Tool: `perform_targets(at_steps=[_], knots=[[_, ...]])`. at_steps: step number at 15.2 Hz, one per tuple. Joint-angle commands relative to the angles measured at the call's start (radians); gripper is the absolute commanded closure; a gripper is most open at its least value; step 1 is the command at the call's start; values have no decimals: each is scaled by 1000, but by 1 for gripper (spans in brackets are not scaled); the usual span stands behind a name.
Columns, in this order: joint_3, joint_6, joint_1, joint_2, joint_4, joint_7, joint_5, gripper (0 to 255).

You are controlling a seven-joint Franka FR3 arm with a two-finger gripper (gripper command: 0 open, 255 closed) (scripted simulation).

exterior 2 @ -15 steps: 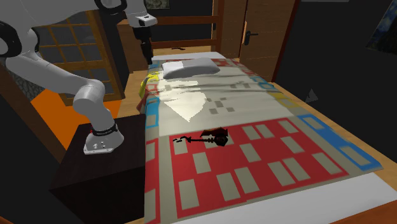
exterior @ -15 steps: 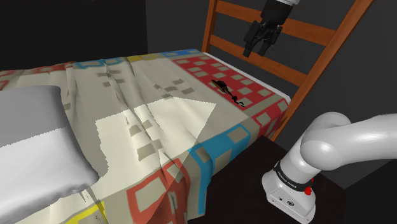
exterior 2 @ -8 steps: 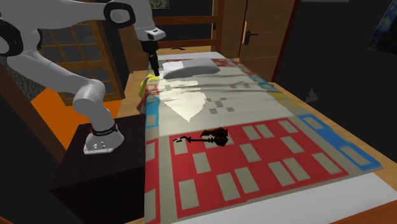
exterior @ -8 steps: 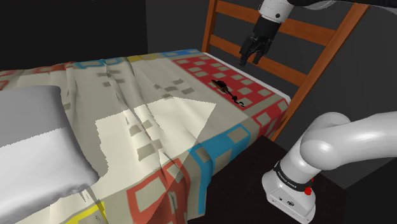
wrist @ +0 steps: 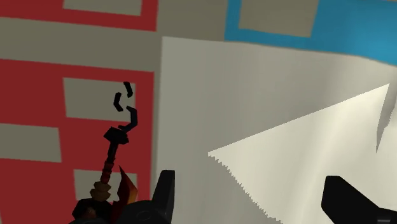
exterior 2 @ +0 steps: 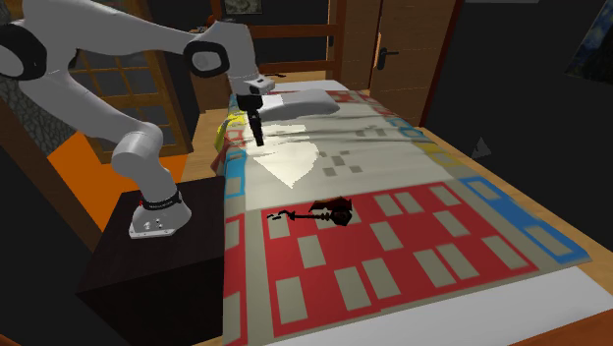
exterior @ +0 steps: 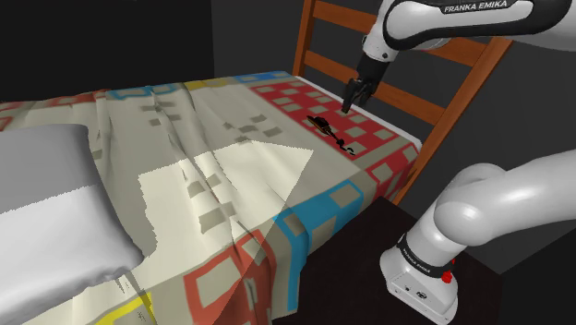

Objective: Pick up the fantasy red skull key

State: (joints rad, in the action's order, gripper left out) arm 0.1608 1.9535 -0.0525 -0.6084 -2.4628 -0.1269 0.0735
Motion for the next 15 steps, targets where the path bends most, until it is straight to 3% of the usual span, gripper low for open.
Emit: perform_targets(at_steps=[1,9,15], knots=[[25,59,-5,49,-9,-37,15,0],[132,293,-15,297,9,-193,39,0],[199,445,-16,522,84,-334,-10,0]])
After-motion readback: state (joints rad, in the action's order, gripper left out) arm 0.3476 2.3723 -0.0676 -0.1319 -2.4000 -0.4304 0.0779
